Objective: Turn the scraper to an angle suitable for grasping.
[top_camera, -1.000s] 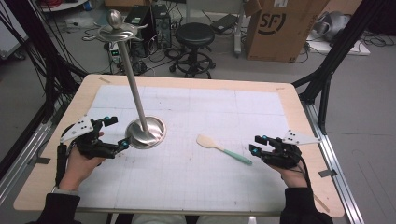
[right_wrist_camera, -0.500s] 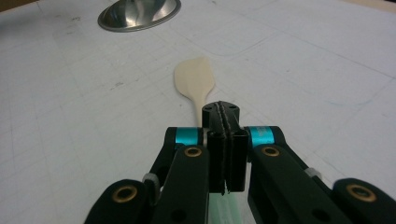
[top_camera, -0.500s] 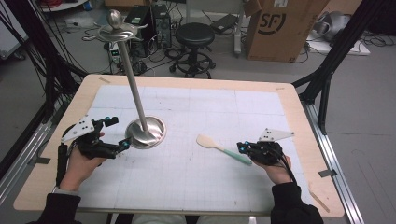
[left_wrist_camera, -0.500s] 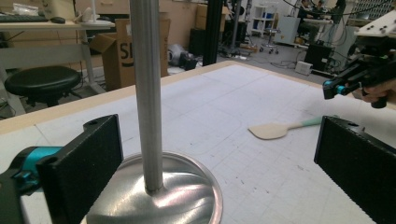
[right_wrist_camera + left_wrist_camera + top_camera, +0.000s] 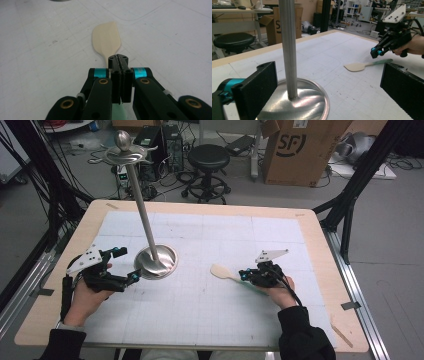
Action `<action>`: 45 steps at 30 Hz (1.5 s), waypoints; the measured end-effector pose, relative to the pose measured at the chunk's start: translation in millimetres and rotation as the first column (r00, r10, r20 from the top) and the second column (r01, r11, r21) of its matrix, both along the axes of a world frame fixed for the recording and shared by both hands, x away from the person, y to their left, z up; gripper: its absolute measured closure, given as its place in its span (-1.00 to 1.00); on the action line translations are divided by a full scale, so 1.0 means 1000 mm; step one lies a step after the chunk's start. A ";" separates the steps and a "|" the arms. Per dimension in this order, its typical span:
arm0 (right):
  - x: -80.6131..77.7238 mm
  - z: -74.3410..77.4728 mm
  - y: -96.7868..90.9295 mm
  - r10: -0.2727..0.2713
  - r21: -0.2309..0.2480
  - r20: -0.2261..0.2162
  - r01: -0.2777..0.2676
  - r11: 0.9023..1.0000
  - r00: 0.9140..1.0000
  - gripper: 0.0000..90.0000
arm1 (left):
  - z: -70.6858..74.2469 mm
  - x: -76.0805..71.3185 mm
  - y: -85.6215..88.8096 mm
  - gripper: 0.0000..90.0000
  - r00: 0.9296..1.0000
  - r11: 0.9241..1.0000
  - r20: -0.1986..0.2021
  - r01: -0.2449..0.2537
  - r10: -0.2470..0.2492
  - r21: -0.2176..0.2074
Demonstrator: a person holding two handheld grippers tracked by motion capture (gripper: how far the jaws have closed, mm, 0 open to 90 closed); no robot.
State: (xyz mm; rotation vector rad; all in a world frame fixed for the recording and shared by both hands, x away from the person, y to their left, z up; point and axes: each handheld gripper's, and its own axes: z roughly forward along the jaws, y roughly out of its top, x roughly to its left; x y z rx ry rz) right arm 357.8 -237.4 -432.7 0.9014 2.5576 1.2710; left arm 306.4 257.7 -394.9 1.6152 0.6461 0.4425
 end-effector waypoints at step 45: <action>-0.047 -0.005 0.038 0.202 -0.068 -0.128 -0.212 0.975 0.971 1.00 | -0.002 0.005 -0.001 -0.96 1.000 1.000 0.006 -0.016 0.017 -0.014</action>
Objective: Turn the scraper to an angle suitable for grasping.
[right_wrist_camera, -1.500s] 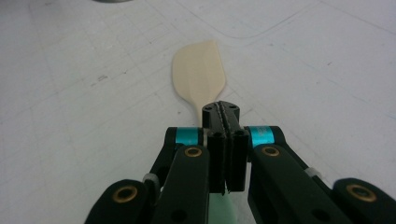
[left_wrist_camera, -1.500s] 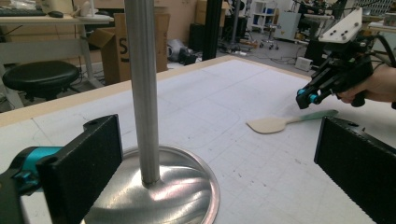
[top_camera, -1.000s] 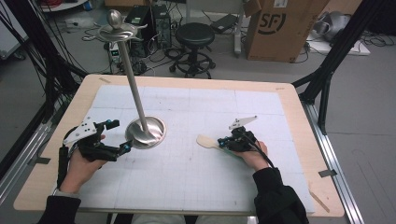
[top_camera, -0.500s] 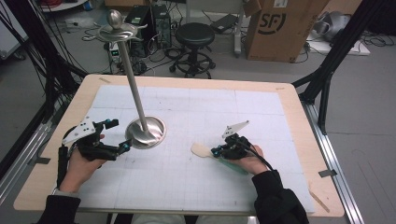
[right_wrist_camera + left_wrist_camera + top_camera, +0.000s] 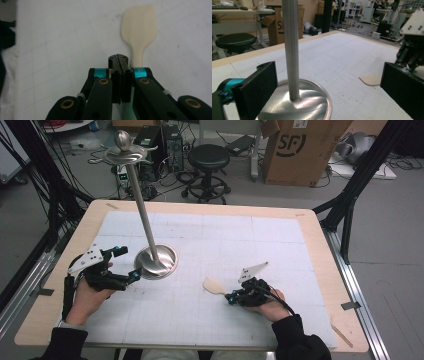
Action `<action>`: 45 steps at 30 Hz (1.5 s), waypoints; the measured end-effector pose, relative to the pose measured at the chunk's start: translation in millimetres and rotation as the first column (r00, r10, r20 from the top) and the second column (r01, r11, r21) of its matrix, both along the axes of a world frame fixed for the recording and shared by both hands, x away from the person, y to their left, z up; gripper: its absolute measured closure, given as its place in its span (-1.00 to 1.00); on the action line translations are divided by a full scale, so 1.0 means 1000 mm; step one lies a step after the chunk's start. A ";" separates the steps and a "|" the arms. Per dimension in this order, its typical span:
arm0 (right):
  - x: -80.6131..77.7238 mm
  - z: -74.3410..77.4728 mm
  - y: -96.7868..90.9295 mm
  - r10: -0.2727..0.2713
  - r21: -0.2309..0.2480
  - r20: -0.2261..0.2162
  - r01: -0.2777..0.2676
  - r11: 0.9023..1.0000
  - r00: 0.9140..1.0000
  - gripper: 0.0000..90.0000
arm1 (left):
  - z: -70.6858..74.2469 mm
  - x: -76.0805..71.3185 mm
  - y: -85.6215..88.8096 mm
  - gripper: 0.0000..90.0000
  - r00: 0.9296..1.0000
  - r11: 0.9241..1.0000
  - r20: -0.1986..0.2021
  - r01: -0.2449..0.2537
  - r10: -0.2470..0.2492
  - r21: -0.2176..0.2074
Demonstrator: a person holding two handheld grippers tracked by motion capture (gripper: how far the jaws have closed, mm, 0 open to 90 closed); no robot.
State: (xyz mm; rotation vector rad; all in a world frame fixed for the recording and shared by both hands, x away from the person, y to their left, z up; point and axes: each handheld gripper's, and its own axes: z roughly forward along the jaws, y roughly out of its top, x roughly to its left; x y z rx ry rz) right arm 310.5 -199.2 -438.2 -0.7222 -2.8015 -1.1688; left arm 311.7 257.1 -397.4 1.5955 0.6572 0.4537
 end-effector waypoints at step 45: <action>0.054 0.001 0.003 -0.292 0.033 0.233 0.292 0.956 0.928 1.00 | 0.001 -0.006 -0.002 -0.96 1.000 1.000 -0.007 0.007 -0.007 0.026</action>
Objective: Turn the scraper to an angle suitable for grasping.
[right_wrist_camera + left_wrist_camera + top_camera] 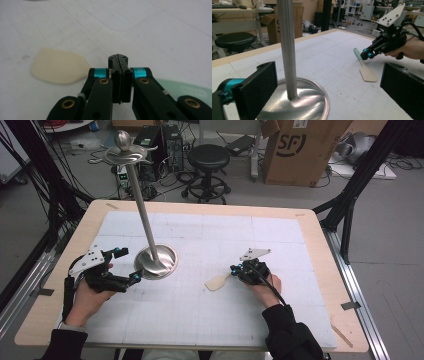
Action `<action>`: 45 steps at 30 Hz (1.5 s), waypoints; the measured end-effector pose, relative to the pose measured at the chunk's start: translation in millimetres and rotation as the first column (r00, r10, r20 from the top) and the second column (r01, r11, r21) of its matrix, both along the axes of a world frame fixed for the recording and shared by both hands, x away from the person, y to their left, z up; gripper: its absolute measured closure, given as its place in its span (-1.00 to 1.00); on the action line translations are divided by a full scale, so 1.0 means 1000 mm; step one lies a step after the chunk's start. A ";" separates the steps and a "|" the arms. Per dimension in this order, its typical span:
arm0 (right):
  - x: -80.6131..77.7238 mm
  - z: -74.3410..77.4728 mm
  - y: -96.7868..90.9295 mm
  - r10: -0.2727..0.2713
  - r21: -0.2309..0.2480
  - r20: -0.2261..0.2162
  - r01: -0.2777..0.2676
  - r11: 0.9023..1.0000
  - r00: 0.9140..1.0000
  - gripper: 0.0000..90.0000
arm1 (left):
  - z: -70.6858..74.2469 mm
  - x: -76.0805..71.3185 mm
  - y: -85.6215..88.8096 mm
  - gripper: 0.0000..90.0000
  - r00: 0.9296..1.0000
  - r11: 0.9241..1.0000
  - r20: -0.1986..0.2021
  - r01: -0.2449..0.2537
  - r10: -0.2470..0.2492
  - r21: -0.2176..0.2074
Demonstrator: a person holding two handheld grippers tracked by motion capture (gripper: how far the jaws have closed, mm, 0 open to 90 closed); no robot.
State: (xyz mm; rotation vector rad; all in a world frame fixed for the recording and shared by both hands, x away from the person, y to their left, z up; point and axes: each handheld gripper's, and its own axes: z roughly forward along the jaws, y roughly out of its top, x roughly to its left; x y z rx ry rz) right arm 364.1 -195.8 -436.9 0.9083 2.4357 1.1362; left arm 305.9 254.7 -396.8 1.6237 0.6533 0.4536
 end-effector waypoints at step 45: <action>-0.027 -0.003 0.019 0.193 -0.002 -0.182 -0.196 0.981 0.964 1.00 | -0.003 0.003 0.002 -0.96 1.000 1.000 -0.011 -0.004 0.004 -0.006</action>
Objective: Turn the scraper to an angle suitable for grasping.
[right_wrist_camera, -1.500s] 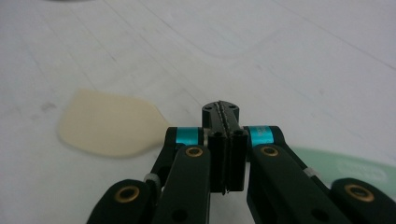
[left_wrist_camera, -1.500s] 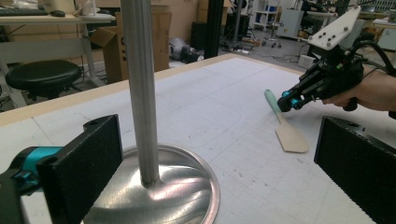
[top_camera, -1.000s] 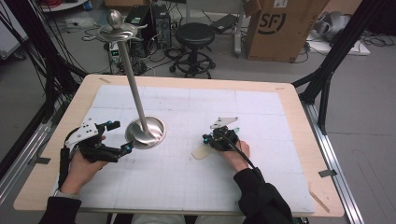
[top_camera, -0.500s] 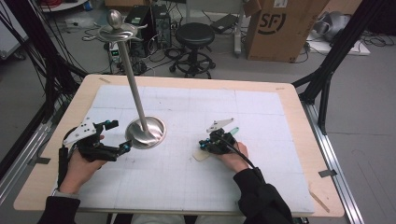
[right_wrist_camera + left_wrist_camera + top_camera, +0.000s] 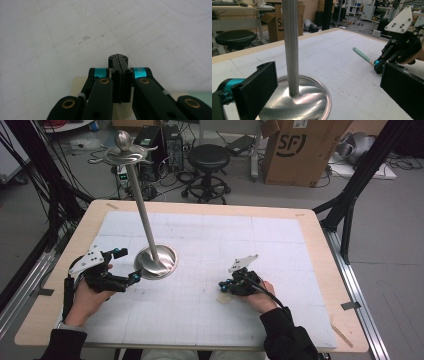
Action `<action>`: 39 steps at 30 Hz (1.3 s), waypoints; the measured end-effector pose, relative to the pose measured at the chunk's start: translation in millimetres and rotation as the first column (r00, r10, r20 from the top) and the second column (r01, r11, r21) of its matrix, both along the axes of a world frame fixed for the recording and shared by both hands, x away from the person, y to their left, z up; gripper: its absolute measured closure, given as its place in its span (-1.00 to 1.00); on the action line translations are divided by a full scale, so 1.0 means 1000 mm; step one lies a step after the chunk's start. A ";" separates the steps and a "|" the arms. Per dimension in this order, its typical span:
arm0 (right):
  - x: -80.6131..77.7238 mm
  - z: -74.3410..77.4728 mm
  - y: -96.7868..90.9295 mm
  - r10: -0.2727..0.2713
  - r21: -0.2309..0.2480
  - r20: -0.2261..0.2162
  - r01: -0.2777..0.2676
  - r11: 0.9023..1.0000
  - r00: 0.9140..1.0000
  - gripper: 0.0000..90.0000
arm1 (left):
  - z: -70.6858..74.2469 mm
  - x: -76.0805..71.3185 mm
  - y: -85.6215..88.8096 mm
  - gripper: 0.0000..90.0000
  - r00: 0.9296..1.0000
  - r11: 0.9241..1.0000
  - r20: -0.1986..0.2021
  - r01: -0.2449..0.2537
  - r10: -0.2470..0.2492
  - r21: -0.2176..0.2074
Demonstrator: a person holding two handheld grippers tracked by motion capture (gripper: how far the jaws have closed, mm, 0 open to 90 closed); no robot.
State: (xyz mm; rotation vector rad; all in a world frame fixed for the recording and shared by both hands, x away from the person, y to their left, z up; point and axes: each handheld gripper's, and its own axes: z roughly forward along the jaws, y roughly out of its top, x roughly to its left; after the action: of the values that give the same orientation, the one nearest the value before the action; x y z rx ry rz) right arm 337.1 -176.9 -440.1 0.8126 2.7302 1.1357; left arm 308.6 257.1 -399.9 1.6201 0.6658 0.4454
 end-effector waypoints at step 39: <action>-0.015 0.009 -0.084 -0.254 0.058 0.133 0.248 0.967 0.958 1.00 | 0.000 0.003 -0.004 -0.96 1.000 1.000 0.004 0.008 -0.008 -0.001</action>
State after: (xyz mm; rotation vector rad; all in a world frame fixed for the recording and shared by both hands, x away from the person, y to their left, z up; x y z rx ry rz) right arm 322.4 -261.0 -430.7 1.0096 2.4156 1.1488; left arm 311.7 252.8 -399.5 1.6198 0.6561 0.4416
